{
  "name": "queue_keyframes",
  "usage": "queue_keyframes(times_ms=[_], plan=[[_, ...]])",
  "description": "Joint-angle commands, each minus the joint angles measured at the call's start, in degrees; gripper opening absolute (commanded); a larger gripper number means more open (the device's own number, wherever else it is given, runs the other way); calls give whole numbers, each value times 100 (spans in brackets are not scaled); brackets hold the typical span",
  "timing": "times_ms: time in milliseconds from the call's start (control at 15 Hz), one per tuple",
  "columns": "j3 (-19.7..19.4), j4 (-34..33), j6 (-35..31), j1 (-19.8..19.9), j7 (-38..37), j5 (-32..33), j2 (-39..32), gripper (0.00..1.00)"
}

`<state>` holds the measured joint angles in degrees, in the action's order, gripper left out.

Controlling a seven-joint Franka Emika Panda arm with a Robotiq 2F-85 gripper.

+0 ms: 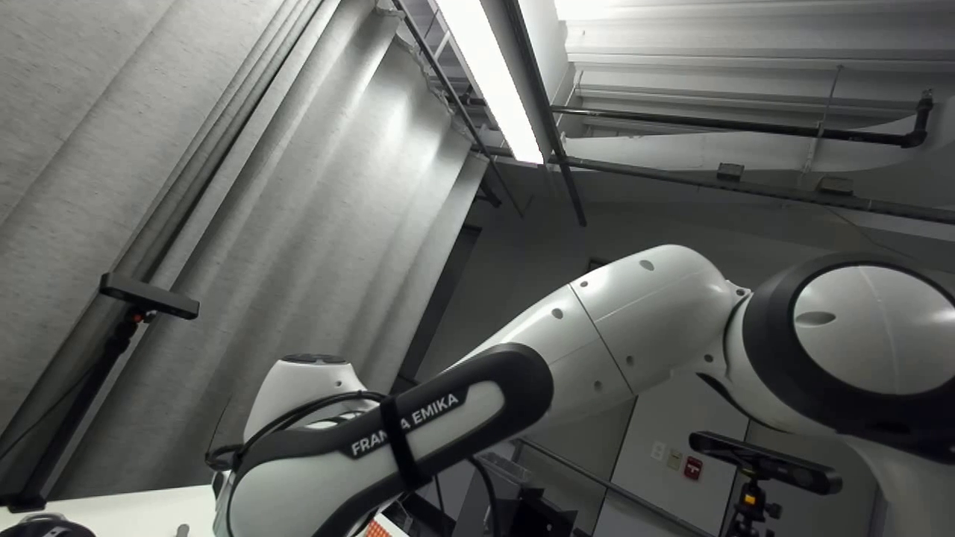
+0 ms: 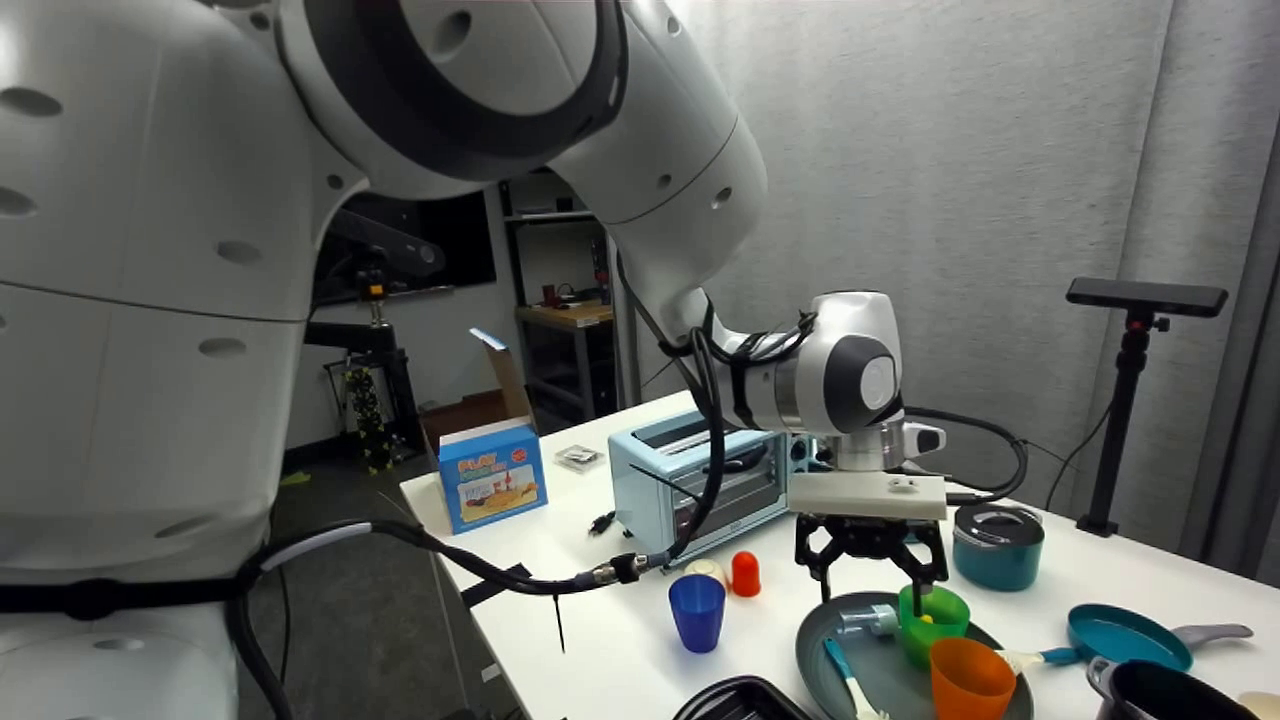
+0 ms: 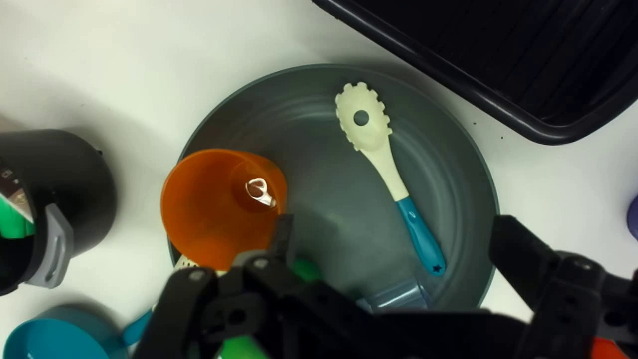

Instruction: Take the brush on the plate and put it in the orange cup

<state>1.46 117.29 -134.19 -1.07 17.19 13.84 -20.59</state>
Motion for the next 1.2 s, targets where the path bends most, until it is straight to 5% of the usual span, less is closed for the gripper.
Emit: queue_keyframes(times_ms=[0,1133], plan=[[20,-12,11,16,-5,7,0,100],[36,-533,278,79,261,-16,-632,100]])
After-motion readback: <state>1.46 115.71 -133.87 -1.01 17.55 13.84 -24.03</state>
